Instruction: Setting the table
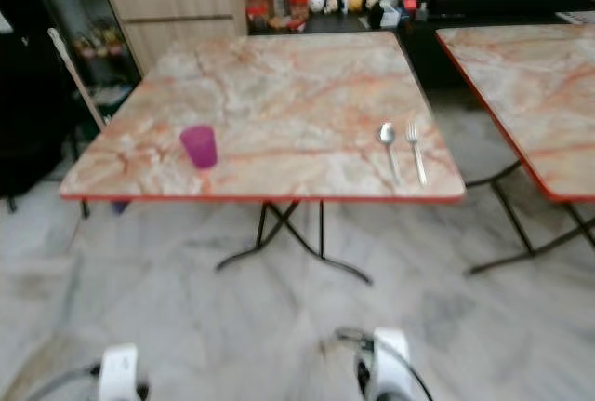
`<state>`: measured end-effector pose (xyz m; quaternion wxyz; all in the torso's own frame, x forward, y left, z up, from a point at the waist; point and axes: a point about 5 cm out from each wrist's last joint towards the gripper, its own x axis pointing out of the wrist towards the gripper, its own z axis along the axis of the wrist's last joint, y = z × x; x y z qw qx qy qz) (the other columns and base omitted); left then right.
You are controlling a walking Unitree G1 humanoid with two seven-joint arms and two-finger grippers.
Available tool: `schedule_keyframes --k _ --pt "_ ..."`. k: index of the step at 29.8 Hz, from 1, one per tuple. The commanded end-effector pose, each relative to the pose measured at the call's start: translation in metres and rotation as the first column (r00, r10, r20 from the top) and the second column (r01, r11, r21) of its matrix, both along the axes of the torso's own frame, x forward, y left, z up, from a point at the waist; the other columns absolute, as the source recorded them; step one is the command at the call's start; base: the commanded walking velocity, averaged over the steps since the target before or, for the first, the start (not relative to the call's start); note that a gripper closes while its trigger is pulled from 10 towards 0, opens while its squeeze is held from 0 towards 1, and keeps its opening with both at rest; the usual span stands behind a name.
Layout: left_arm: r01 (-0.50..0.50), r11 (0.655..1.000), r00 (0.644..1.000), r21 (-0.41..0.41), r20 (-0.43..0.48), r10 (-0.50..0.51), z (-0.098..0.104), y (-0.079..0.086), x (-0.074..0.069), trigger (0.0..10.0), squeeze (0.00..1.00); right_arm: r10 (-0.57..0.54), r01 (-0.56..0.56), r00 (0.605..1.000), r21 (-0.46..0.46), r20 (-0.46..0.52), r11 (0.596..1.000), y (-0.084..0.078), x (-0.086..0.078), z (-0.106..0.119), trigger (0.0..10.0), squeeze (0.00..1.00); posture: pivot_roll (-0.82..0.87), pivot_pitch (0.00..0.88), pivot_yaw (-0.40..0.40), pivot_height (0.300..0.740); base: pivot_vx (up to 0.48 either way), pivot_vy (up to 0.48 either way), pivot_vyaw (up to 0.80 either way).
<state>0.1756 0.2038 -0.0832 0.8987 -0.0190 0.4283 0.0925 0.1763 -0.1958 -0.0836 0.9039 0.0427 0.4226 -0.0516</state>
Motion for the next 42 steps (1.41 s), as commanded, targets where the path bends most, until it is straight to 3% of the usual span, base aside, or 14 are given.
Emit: schedule_keyframes --k 1,15,23,28,32,34,38,40,41,42 --pt "-0.006 1.0 1.0 0.02 -0.009 0.006 0.001 0.009 -0.001 10.0 0.0 0.016 -0.017 1.0 0.028 0.018 0.999 0.012 0.007 0.002 10.0 0.0 0.03 0.0 0.053 0.74 0.33 0.0 0.0" --pt "0.001 1.0 1.0 0.013 -0.003 0.0 0.001 0.006 0.001 10.0 0.0 -0.019 0.019 1.0 0.013 0.019 1.0 0.007 0.003 0.001 10.0 0.0 0.03 0.014 0.056 0.74 0.329 0.0 0.0" --pt "0.021 1.0 1.0 0.02 -0.005 -0.021 0.002 0.006 0.002 10.0 0.0 0.085 -0.08 0.986 -0.039 0.141 0.996 0.006 0.011 0.01 10.0 0.0 0.02 0.047 0.063 0.74 0.0 0.0 0.0" --pt "0.018 1.0 1.0 0.025 -0.009 -0.018 0.001 0.008 0.0 10.0 0.0 0.152 -0.134 0.964 -0.094 0.216 0.986 0.002 0.007 0.014 10.0 0.0 0.01 0.059 0.06 0.74 0.0 0.0 0.0" --pt "0.016 0.999 1.0 0.029 -0.018 -0.015 -0.001 0.009 -0.005 10.0 0.0 0.244 -0.201 0.922 -0.168 0.299 0.965 -0.004 -0.002 0.021 10.0 0.0 -0.01 0.071 0.059 0.74 0.0 0.0 0.0" --pt "0.02 0.999 0.999 0.03 -0.027 -0.019 -0.002 0.008 -0.009 10.0 0.0 0.313 -0.233 0.867 -0.238 0.387 0.943 -0.008 -0.005 0.033 10.0 0.0 -0.01 0.077 0.06 0.74 0.0 0.0 0.0" --pt "0.026 0.999 0.999 0.03 -0.033 -0.025 -0.003 0.007 -0.01 10.0 0.0 0.375 -0.265 0.809 -0.288 0.453 0.92 -0.006 -0.002 0.047 10.0 0.0 -0.02 0.075 0.061 0.74 0.0 0.0 0.0" --pt "0.036 0.999 0.999 0.031 -0.036 -0.035 -0.004 0.006 -0.011 10.0 0.0 0.439 -0.296 0.745 -0.341 0.503 0.892 -0.004 0.003 0.062 10.0 0.0 -0.03 0.069 0.062 0.74 0.0 0.0 0.0" --pt "0.036 0.999 0.999 0.031 -0.036 -0.035 -0.004 0.006 -0.011 10.0 0.0 0.439 -0.296 0.745 -0.341 0.503 0.892 -0.004 0.003 0.062 10.0 0.0 -0.03 0.069 0.062 0.74 0.0 0.0 0.0" --pt "0.04 0.999 0.999 0.032 -0.036 -0.039 -0.004 0.006 -0.011 10.0 0.0 0.466 -0.304 0.704 -0.365 0.536 0.88 -0.001 0.009 0.073 10.0 0.0 -0.03 0.066 0.063 0.74 0.0 0.0 0.0"
